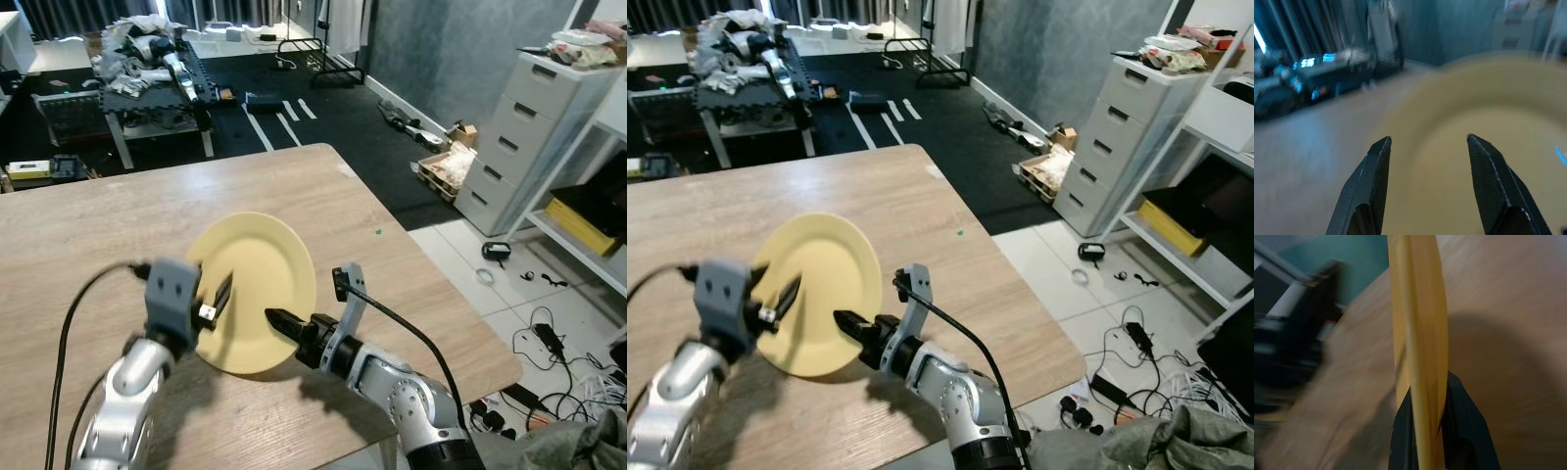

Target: Setting the table

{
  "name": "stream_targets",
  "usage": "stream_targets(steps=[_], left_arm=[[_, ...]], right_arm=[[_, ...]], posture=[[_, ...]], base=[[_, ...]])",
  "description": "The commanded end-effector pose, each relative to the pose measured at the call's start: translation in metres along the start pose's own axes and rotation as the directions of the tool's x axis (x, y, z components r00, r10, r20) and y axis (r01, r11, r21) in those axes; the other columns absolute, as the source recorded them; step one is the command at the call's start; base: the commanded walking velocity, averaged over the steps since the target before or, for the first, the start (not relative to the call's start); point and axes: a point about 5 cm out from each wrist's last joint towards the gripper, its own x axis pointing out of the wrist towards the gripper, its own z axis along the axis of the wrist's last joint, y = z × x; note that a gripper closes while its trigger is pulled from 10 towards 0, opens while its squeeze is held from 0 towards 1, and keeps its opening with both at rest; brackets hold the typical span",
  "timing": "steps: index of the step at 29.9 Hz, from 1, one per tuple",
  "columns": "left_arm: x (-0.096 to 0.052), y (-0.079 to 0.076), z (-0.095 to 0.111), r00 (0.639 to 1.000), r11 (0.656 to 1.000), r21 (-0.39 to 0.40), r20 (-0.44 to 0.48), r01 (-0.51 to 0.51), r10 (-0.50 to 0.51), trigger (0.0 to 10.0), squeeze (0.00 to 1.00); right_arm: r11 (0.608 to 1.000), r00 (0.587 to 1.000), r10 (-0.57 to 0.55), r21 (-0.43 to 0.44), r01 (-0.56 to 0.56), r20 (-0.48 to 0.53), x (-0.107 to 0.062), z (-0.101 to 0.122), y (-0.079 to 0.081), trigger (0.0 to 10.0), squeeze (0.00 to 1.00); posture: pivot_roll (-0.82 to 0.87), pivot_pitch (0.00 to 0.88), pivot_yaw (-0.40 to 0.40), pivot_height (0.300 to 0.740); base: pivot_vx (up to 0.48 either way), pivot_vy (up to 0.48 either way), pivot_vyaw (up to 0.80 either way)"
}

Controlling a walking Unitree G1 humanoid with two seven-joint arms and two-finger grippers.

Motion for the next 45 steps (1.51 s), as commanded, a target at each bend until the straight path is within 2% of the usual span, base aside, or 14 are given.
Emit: stream_targets(steps=[1, 6, 8, 11, 12, 15, 18, 20, 21, 22, 23, 26, 34, 45], left_arm=[[0.003, 0.006, 0.020, 0.999, 0.999, -0.049, 0.043, 0.003, 0.000, 10.0, 0.00], [0.011, 0.010, 0.042, 0.993, 0.993, -0.113, 0.108, -0.029, 0.042, 10.0, 0.00], [0.014, 0.010, 0.048, 0.992, 0.987, -0.152, 0.101, -0.055, 0.071, 10.0, 0.00], [0.014, 0.007, 0.046, 0.995, 0.985, -0.160, 0.062, -0.068, 0.078, 10.0, 0.00], [0.012, 0.003, 0.036, 0.997, 0.987, -0.142, 0.006, -0.070, 0.072, 10.0, 0.00], [0.007, -0.003, 0.019, 0.992, 0.990, -0.118, -0.106, -0.076, 0.064, 10.0, 0.00], [-0.002, -0.010, 0.000, 0.975, 0.992, -0.091, -0.212, -0.090, 0.069, 10.0, 0.00], [-0.006, -0.015, -0.005, 0.967, 0.990, -0.086, -0.239, -0.108, 0.085, 10.0, 0.00], [-0.006, -0.015, -0.005, 0.967, 0.990, -0.086, -0.239, -0.108, 0.085, 10.0, 0.00], [-0.011, -0.018, -0.011, 0.955, 0.987, -0.091, -0.278, -0.132, 0.102, 10.0, 0.00], [-0.011, -0.018, -0.011, 0.955, 0.987, -0.091, -0.278, -0.132, 0.102, 10.0, 0.00], [-0.020, -0.029, -0.022, 0.939, 0.994, -0.045, -0.336, -0.099, 0.078, 10.0, 0.00], [-0.016, -0.040, -0.027, 0.927, 0.983, -0.155, -0.374, -0.101, 0.036, 10.0, 0.00], [-0.019, -0.054, -0.031, 0.931, 0.999, -0.020, -0.364, -0.035, 0.026, 10.0, 0.00]], right_arm=[[0.997, 0.993, -0.044, -0.063, 0.051, 0.111, -0.008, 0.023, -0.003, 0.0, 0.35], [0.984, 0.958, -0.092, -0.126, 0.130, 0.273, -0.022, 0.057, -0.004, 0.0, 0.35], [0.965, 0.901, -0.146, -0.141, 0.220, 0.409, -0.037, 0.081, -0.008, 0.0, 0.33], [0.948, 0.847, -0.185, -0.137, 0.288, 0.498, -0.049, 0.096, -0.010, 0.0, 0.31], [0.936, 0.818, -0.204, -0.137, 0.323, 0.538, -0.056, 0.102, -0.010, 10.0, 0.27], [0.909, 0.771, -0.234, -0.149, 0.390, 0.592, -0.065, 0.109, -0.009, 10.0, 0.25], [0.856, 0.721, -0.273, -0.181, 0.484, 0.637, -0.075, 0.112, -0.006, 10.0, 0.04], [0.833, 0.689, -0.303, -0.168, 0.527, 0.658, -0.079, 0.111, -0.007, 10.0, 0.00], [0.833, 0.689, -0.303, -0.168, 0.527, 0.658, -0.079, 0.111, -0.007, 10.0, 0.00], [0.793, 0.650, -0.343, -0.162, 0.587, 0.678, -0.085, 0.110, -0.009, 10.0, 0.00], [0.793, 0.650, -0.343, -0.162, 0.587, 0.678, -0.085, 0.110, -0.009, 10.0, 0.00], [0.729, 0.577, -0.421, -0.118, 0.675, 0.700, -0.093, 0.103, -0.017, 10.0, 0.00], [0.676, 0.548, -0.523, -0.074, 0.733, 0.653, -0.092, 0.084, -0.032, 10.0, 0.00], [0.631, 0.528, -0.546, -0.096, 0.770, 0.651, -0.093, 0.081, -0.038, 10.0, 0.00]], posture=[[0.03, 0.000, 0.051, 0.740], [0.03, 0.000, 0.059, 0.740], [0.02, 0.000, 0.067, 0.740], [0.01, 0.000, 0.070, 0.740], [0.01, 0.000, 0.075, 0.740], [0.01, 0.000, 0.079, 0.740], [0.00, 0.000, 0.088, 0.740], [0.00, 0.000, 0.095, 0.740], [0.00, 0.000, 0.095, 0.740], [-0.01, 0.000, 0.099, 0.740], [-0.01, 0.000, 0.099, 0.740], [-0.01, 0.000, 0.102, 0.740], [-0.01, 0.000, 0.098, 0.740], [-0.02, 0.000, 0.097, 0.740]], base=[[0.000, 0.000, 0.00], [0.000, 0.000, 0.00], [0.000, 0.000, 0.00], [0.000, 0.000, 0.00], [0.000, 0.000, 0.00], [0.000, 0.000, 0.00], [0.000, 0.000, 0.00], [0.000, 0.000, 0.00], [0.000, 0.000, 0.00], [0.000, 0.000, 0.00], [0.000, 0.000, 0.00], [0.000, 0.000, 0.00], [0.000, 0.000, 0.00], [0.000, 0.000, 0.00]])
